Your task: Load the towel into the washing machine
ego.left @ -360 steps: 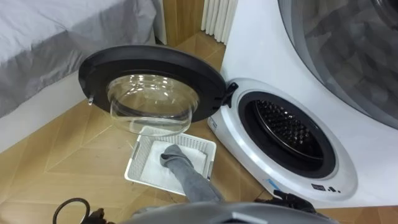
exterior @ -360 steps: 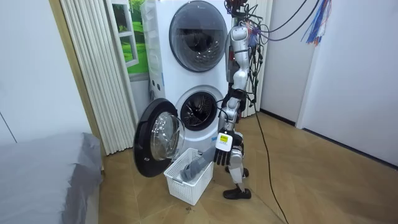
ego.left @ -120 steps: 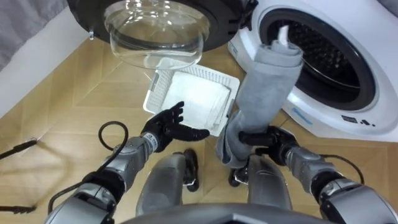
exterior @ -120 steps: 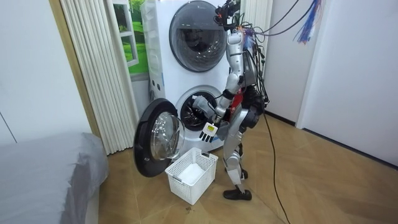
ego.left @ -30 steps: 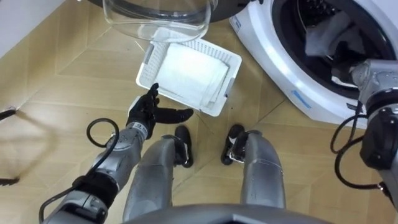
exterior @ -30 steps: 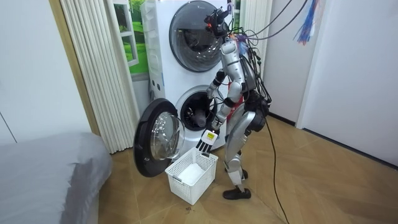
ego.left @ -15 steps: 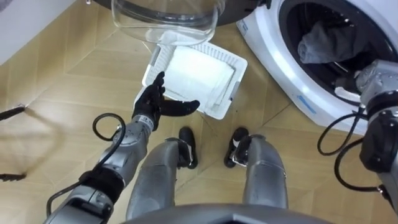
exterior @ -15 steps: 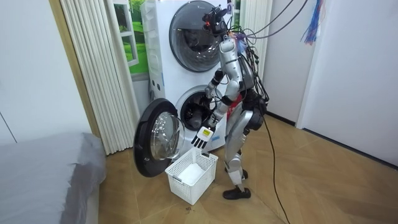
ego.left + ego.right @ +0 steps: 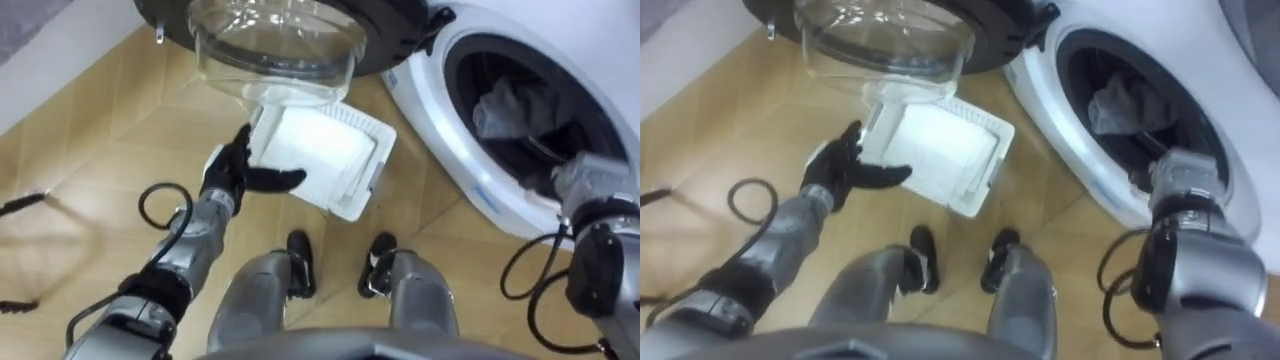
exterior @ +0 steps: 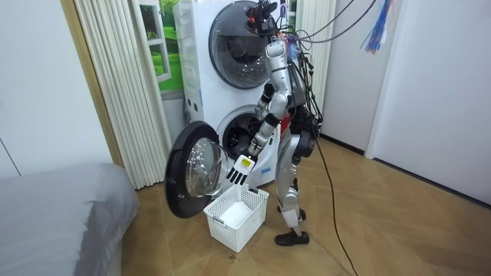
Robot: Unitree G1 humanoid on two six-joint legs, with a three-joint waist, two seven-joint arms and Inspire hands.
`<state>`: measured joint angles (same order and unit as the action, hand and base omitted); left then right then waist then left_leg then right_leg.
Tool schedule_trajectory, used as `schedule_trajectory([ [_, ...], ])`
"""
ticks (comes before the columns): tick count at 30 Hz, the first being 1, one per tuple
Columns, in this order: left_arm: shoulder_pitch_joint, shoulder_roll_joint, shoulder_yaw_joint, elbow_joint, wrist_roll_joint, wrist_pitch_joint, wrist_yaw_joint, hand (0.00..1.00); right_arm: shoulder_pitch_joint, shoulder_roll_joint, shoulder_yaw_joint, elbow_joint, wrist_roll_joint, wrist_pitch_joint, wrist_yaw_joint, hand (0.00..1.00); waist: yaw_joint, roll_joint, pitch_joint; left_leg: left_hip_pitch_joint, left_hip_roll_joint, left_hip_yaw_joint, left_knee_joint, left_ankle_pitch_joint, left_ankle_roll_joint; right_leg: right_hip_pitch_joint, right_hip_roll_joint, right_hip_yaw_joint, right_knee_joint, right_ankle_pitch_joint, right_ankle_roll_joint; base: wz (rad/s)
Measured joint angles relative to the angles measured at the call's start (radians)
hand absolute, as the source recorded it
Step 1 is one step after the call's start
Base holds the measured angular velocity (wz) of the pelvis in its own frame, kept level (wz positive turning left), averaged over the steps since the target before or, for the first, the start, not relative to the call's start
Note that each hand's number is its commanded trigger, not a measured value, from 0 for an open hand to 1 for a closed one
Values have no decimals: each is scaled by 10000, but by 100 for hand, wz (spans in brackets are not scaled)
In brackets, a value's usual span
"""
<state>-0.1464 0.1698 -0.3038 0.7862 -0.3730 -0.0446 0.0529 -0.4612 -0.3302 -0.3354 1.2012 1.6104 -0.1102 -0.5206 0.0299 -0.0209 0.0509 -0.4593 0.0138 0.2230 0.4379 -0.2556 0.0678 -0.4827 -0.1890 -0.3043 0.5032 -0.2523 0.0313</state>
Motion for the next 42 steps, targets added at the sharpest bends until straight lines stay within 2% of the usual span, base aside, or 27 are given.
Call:
schedule_trajectory([
  [2,42,29,258,530,570,-39,-4,0,420,78,0,15,-9,0,192,0,39,-2,-1,469,-50,-128,-323,21,-35,441,88,75,-287,17,26,0],
  [4,438,98,789,783,1775,-54,13,0,1079,216,25,13,-148,29,617,0,58,5,-21,1102,-76,-344,-677,43,-73,1044,229,182,-566,19,28,6],
  [5,607,114,955,787,2032,-66,22,0,1256,263,23,15,-197,36,747,0,61,10,-25,1293,-88,-486,-777,47,-79,1119,243,196,-508,19,27,0],
  [6,950,204,1199,782,2374,-80,61,0,1608,392,26,14,-401,100,984,0,87,33,-42,1735,-97,-1099,-1036,63,-105,1131,330,314,-165,24,-3,-32],
  [7,1328,276,1485,834,2631,-107,144,0,1894,595,82,-3,-784,263,1255,0,180,74,-86,2009,11,-2039,-1140,61,-116,896,729,645,-496,13,-278,-58],
  [8,1468,308,1758,964,2779,-127,222,0,1929,726,194,-39,-1084,320,1364,0,247,74,-92,2067,99,-2210,-1095,35,-159,643,1019,813,-1127,220,-562,-79],
  [9,1588,343,2312,1377,3004,-109,305,0,2207,936,644,-299,-1785,378,1554,0,240,82,-153,2165,195,-2339,-826,-164,-546,336,1240,843,-2117,1876,-639,-43],
  [10,1778,154,2527,1692,3085,-93,304,0,2771,1025,1015,-367,-2573,328,1853,0,190,351,-298,2415,438,-2133,-923,-302,-932,840,1295,254,-2031,1896,-789,-5],
  [11,1836,115,2527,1739,3090,-112,292,0,3013,1051,1187,-337,-2902,328,1968,0,126,351,-302,2628,470,-1959,-1133,-259,-1004,1084,1291,284,-2048,1894,-790,59],
  [12,1972,101,2533,1792,3088,-270,275,0,3495,1174,1339,-362,-3698,281,2218,0,-59,257,-321,2980,368,-1902,-1759,-165,-901,1624,1187,580,-2162,1893,-787,90],
  [13,2110,103,2585,1806,3129,-448,270,0,4003,1224,1395,-331,-4439,218,2527,0,-240,167,-381,3202,266,-1836,-2603,282,-814,2109,1124,878,-2333,1882,-757,88],
  [14,2193,101,2610,1762,3155,-514,271,0,4307,1208,1440,-270,-4820,219,2681,0,-269,136,-406,3357,261,-1718,-2964,669,-810,2298,1137,939,-2344,1852,-691,42],
  [15,2425,127,2651,1765,3190,-633,312,0,4591,1170,1760,17,-5765,231,2943,0,-179,87,-467,3639,276,-1329,-3108,1122,-606,2664,1236,1061,-2364,1679,-425,-5],
  [16,2692,208,2823,1864,3294,-635,324,0,4872,1278,2146,108,-6954,265,3145,0,-182,-132,-561,4002,217,-1140,-3081,1086,-571,3144,1240,994,-2672,1549,-231,-22],
  [18,3126,198,3177,1998,3463,-580,326,0,5090,1418,2383,163,-8844,305,3431,0,-197,-353,-517,4430,96,-1166,-3077,1068,-545,3754,1189,630,-3109,1558,-221,-29],
  [19,3306,164,3205,2152,3453,-518,311,0,5228,1357,2675,163,-10051,354,3571,0,-196,-390,-533,4653,82,-1159,-3074,956,-503,4004,1190,570,-3252,1579,-193,-30],
  [22,3391,137,3203,2396,3444,-444,314,0,5450,1364,3389,173,-12080,379,3879,0,-195,-323,-487,4982,82,-1082,-3075,741,-479,4332,1213,642,-3352,1577,-171,-14],
  [23,3394,136,3204,2450,3444,-446,319,0,5470,1380,3525,174,-12325,389,3971,0,-184,-300,-473,5010,79,-1017,-3075,727,-465,4344,1211,697,-3343,1575,-167,-9],
  [25,3320,119,3221,2508,3450,-454,334,0,5471,1440,3692,168,-13099,387,4438,0,-102,-130,-403,5056,78,-863,-3077,527,-350,4342,1216,795,-3335,1509,-27,-16],
  [27,3285,87,3296,2568,3460,-471,335,0,5431,1455,3732,208,-13535,380,4711,0,-95,-34,-370,5079,65,-829,-3062,368,-296,4381,1218,799,-3341,1423,119,-14],
  [30,3350,36,3600,2852,3675,-471,425,0,5561,1460,3732,374,-13837,386,5148,0,-63,139,-394,5348,99,-833,-3068,282,-338,4693,1264,753,-3343,1387,143,-2],
  [32,3405,35,3653,3041,3672,-433,529,0,5623,1428,3722,493,-13798,421,5322,0,-31,164,-416,5470,94,-805,-3051,245,-383,4797,1316,763,-3338,1354,146,-2],
  [38,3566,-133,3821,3341,3901,-56,528,0,5587,1443,3687,759,-13763,599,5976,0,-91,94,-447,5649,160,-877,-2995,209,-452,5023,1388,655,-3364,1266,93,4],
  [42,3603,-257,3832,3373,4250,250,506,0,5588,1510,3518,825,-13760,805,6239,0,-60,45,-421,5814,177,-889,-3034,197,-457,5173,1396,559,-3370,1263,92,1],
])
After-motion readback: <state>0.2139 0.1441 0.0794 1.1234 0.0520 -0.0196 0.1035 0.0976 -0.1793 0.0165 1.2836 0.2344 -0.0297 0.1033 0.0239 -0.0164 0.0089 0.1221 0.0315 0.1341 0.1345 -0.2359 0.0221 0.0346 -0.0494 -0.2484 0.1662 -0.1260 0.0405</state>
